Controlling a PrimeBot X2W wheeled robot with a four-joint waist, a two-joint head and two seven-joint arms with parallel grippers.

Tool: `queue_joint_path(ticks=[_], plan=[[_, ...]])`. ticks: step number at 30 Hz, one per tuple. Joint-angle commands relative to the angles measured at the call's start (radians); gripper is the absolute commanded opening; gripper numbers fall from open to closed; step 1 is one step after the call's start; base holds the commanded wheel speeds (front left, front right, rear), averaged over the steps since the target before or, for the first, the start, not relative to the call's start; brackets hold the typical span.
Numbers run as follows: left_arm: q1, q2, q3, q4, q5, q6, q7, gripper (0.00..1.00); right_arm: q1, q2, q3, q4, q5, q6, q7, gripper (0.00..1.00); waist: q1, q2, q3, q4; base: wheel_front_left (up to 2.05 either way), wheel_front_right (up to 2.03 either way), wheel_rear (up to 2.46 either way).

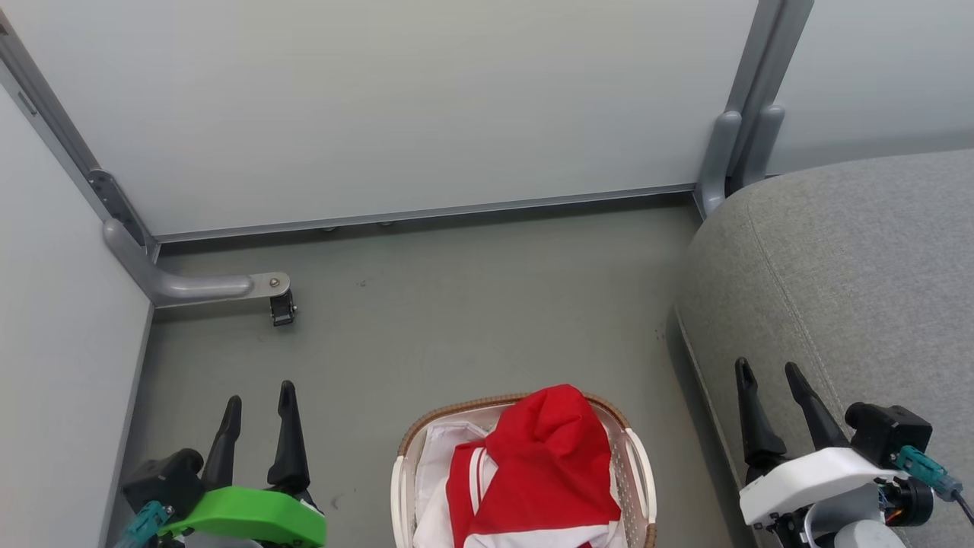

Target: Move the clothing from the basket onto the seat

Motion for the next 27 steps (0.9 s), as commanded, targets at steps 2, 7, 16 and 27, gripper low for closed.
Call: queue_joint_path(ticks=[2,7,16,27], plan=[[0.008,0.008,-0.004,0.002,0.032,0.004,-0.012,1.0,-0.009,-0.006,0.002,-0.001,-0.031,0.0,-0.012,1.0,0.0,0.0028,0.001,0.003,0.0,0.0,0.0],[0.006,0.008,-0.013,0.012,0.064,0.005,-0.022,1.0,-0.016,-0.007,0.005,0.005,-0.072,0.0,-0.023,1.0,0.0,0.0029,0.003,0.007,0.0,0.0,0.0],[0.004,0.009,-0.025,0.024,0.121,0.008,-0.04,1.0,-0.026,-0.008,0.008,0.021,-0.138,0.0,-0.041,1.0,0.0,0.0032,0.008,0.013,0.0,0.0,0.0],[-0.002,0.009,-0.042,0.038,0.195,0.01,-0.06,1.0,-0.037,-0.009,0.011,0.035,-0.213,0.0,-0.061,1.0,0.0,0.0035,0.012,0.021,0.0,0.0,0.0]])
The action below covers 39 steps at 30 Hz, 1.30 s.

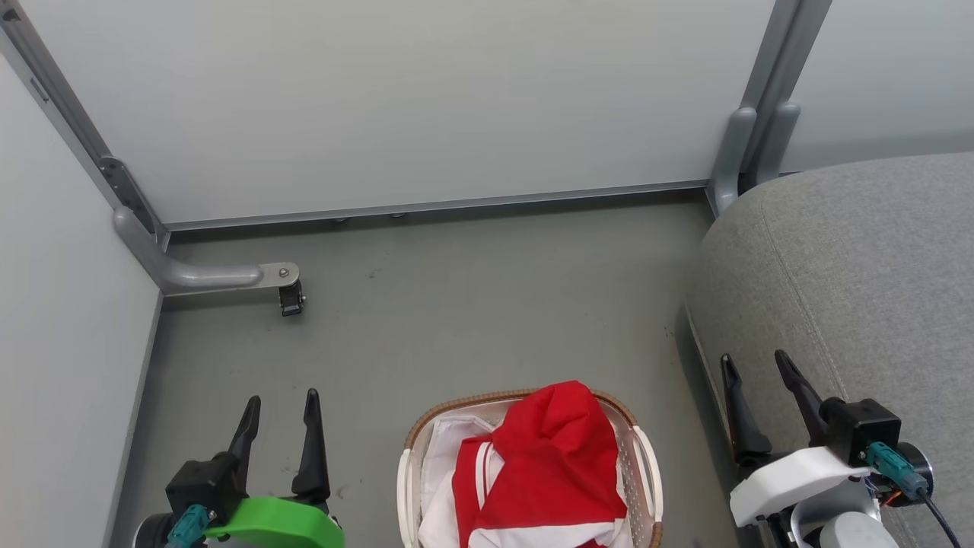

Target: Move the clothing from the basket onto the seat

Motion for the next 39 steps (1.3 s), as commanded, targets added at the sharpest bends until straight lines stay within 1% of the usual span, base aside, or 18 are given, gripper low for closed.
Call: queue_joint_path(ticks=[1,7,19,39], plan=[[-0.002,0.007,-0.003,0.002,0.021,0.006,-0.009,1.0,-0.01,-0.006,0.002,0.003,-0.019,0.0,-0.01,1.0,0.0,0.0036,0.0,0.001,0.0,0.0,0.0],[-0.001,0.007,-0.01,0.006,0.054,0.006,-0.021,1.0,-0.014,-0.007,0.005,0.011,-0.058,0.0,-0.02,1.0,0.0,0.0037,0.003,0.003,0.0,0.0,0.0],[-0.007,0.007,-0.01,0.01,0.044,0.01,-0.017,1.0,-0.023,-0.006,-0.001,0.023,-0.054,0.0,-0.019,1.0,0.0,0.0037,0.004,0.003,0.0,0.0,0.0],[-0.019,0.007,-0.011,0.005,0.04,0.001,-0.017,1.0,-0.032,-0.006,-0.014,0.022,-0.059,0.0,-0.019,1.0,0.0,0.0037,0.016,0.001,0.0,0.0,0.0]])
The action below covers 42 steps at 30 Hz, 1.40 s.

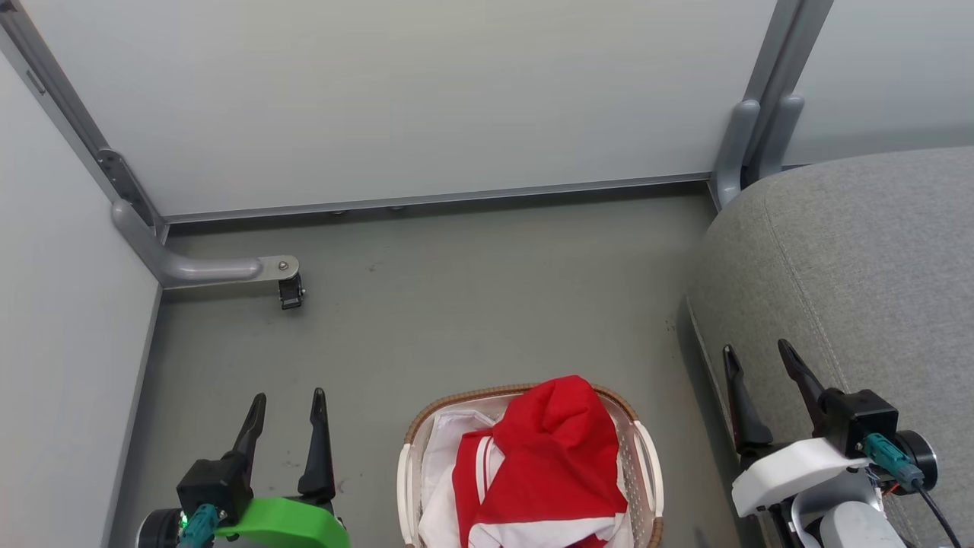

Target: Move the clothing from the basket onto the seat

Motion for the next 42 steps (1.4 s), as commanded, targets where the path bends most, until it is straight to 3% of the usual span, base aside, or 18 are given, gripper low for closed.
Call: queue_joint_path(ticks=[1,12,25,33,42], plan=[[-0.02,0.007,-0.002,-0.002,-0.002,-0.007,-0.001,1.0,-0.004,-0.006,-0.003,-0.004,-0.007,0.0,-0.005,1.0,0.0,0.0037,0.005,0.0,0.0,0.0,0.0],[-0.169,0.006,-0.11,0.051,0.039,-0.048,-0.001,1.0,-0.061,-0.006,-0.051,-0.069,-0.061,0.0,-0.005,1.0,0.0,0.0037,0.141,-0.01,0.0,0.0,0.0],[-0.528,0.006,-0.469,0.312,-0.033,-0.06,-0.001,1.0,-0.19,-0.005,-0.105,-0.257,-0.161,0.0,-0.005,1.0,0.0,0.0037,0.453,-0.081,0.0,0.0,0.0],[-0.708,0.006,-0.707,0.556,-0.03,-0.06,-0.001,1.0,-0.239,-0.004,-0.081,-0.366,-0.128,0.0,-0.005,1.0,0.0,0.0037,0.61,-0.145,0.0,0.0,0.0],[-0.832,0.007,-0.852,0.697,-0.071,-0.06,0.0,1.0,-0.294,-0.004,-0.077,-0.407,-0.098,0.0,-0.005,1.0,0.0,0.0037,0.747,-0.196,0.0,0.0,0.0]])
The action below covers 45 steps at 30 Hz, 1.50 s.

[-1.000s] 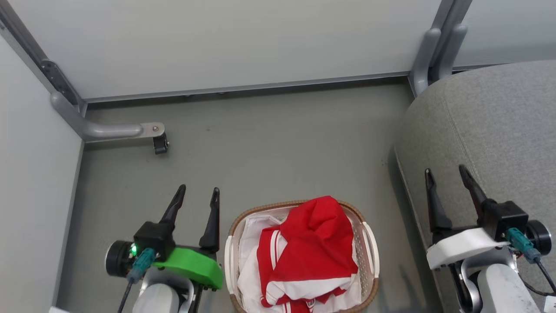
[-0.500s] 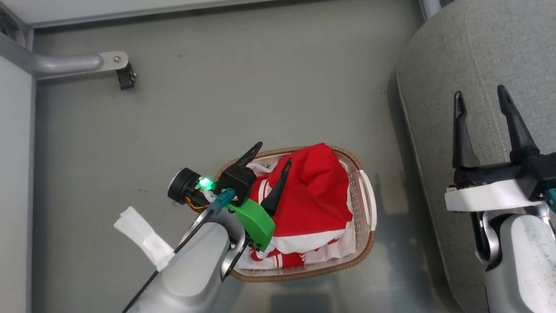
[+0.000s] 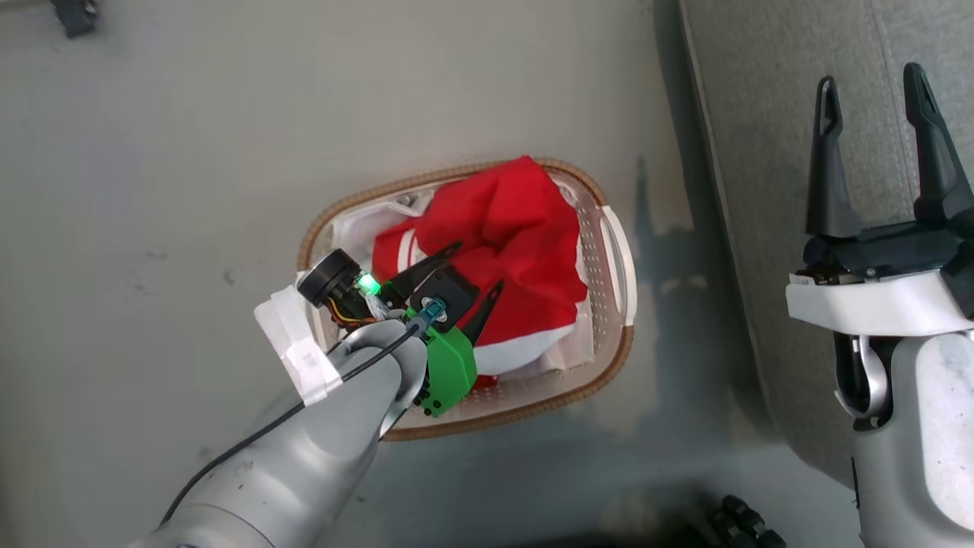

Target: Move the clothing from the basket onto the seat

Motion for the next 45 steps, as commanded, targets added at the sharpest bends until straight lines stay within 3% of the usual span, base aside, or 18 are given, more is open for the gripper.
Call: queue_joint_path(ticks=[1,15,17,18,20,21,33,45], plan=[[-0.035,0.008,-0.014,0.018,-0.009,-0.003,0.0,1.0,-0.024,-0.002,0.002,-0.009,0.01,-0.001,-0.005,1.0,-0.0002,0.0037,0.112,-0.072,0.0,0.0,0.0],[-0.124,0.007,-0.074,0.079,-0.036,-0.002,-0.001,1.0,-0.079,-0.002,0.027,-0.045,0.038,-0.001,-0.005,1.0,-0.0002,0.0037,0.202,-0.101,0.0,0.0,0.0],[-0.116,0.007,-0.096,0.061,-0.05,-0.002,-0.001,0.59,-0.081,-0.002,0.022,-0.041,0.04,-0.001,-0.005,1.0,-0.0002,0.0037,0.206,-0.098,0.0,0.0,0.0],[-0.115,0.007,-0.105,0.05,-0.06,-0.003,-0.001,0.31,-0.084,-0.002,0.019,-0.039,0.041,-0.001,-0.005,1.0,-0.0002,0.0037,0.207,-0.096,0.0,0.0,0.0],[-0.114,0.007,-0.121,0.03,-0.076,-0.003,0.0,0.02,-0.087,-0.002,0.013,-0.036,0.04,-0.001,-0.005,1.0,-0.0002,0.0037,0.208,-0.09,0.0,0.0,0.0],[-0.115,0.007,-0.125,0.019,-0.083,-0.003,-0.001,0.0,-0.088,-0.002,0.013,-0.034,0.038,-0.001,-0.005,1.0,-0.0002,0.0037,0.208,-0.087,0.0,0.0,0.0],[-0.146,0.008,-0.105,-0.094,-0.056,0.013,-0.001,0.0,-0.075,-0.002,-0.014,0.014,-0.006,-0.001,-0.005,1.0,-0.0002,0.0037,0.133,-0.016,0.0,0.0,0.0],[-0.095,0.078,-0.055,-0.265,0.044,0.012,-0.001,0.0,0.016,-0.003,-0.032,0.081,-0.052,-0.001,-0.005,1.0,-0.0002,0.0037,-0.134,0.071,0.0,0.0,0.0]])
